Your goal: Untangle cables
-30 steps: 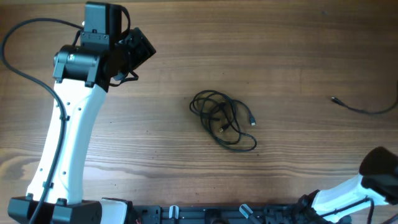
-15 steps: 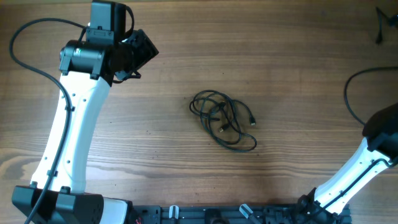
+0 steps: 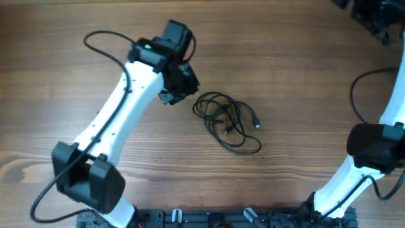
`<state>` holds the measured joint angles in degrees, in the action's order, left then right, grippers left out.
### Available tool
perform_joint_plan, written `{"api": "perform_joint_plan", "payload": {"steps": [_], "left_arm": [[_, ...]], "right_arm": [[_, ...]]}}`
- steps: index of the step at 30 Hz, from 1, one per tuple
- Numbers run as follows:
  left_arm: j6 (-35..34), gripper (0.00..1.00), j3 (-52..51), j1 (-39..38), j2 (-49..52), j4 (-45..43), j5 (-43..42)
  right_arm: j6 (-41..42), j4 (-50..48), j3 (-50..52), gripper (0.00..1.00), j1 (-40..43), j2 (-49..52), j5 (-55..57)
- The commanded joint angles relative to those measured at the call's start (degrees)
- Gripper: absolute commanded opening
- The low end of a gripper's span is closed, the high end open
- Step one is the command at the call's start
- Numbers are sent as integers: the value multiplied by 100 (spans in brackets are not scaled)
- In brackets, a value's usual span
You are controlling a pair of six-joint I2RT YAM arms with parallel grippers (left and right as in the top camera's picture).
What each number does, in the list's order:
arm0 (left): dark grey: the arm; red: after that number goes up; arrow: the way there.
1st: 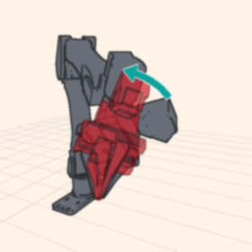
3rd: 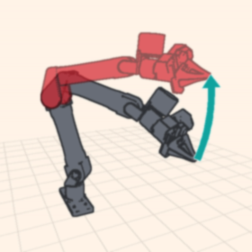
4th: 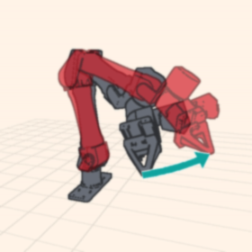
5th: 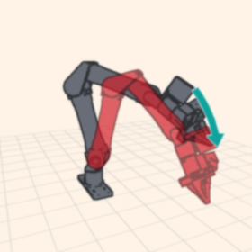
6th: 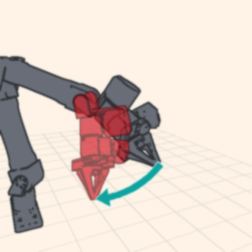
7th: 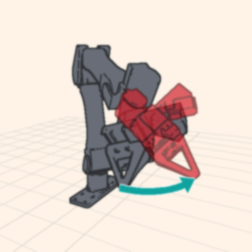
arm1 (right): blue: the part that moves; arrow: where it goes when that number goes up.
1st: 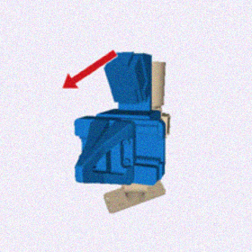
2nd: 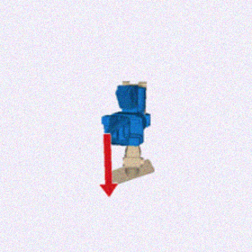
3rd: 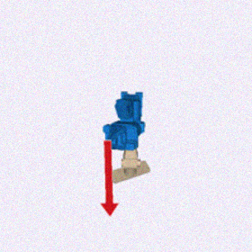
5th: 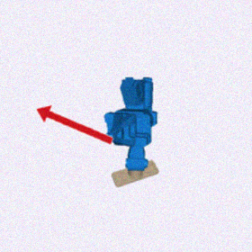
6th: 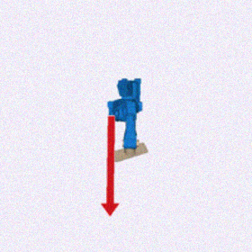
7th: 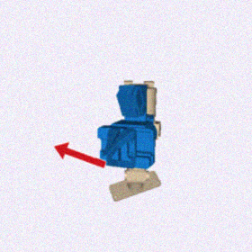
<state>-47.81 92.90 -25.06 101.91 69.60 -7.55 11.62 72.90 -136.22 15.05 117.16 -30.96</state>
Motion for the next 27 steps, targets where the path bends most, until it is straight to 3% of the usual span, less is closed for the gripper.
{"api": "perform_joint_plan", "payload": {"steps": [1,8,12,16,18,20,21,27], "left_arm": [[-890,41,-588,-188,101,-577,94],[-981,42,-859,-208,101,-866,-28],[-962,47,-859,-164,85,-866,144],[-793,47,-859,210,-518,-529,144],[-798,53,-859,236,-1014,-551,133],[-817,78,-859,232,-1576,-573,52],[-820,82,-859,232,-1740,-597,55],[-1176,89,-1366,229,-1867,-782,61]], "right_arm": [[-114,2,-15,100,-208,59,332],[33,33,-15,100,-247,61,398],[39,74,-15,100,-245,61,393],[52,-13,-15,100,-247,61,304],[35,-22,-15,100,-245,61,310],[35,-2,-15,100,-245,61,313],[35,-7,-15,100,-245,61,313],[44,28,-15,100,-245,61,396]]}}
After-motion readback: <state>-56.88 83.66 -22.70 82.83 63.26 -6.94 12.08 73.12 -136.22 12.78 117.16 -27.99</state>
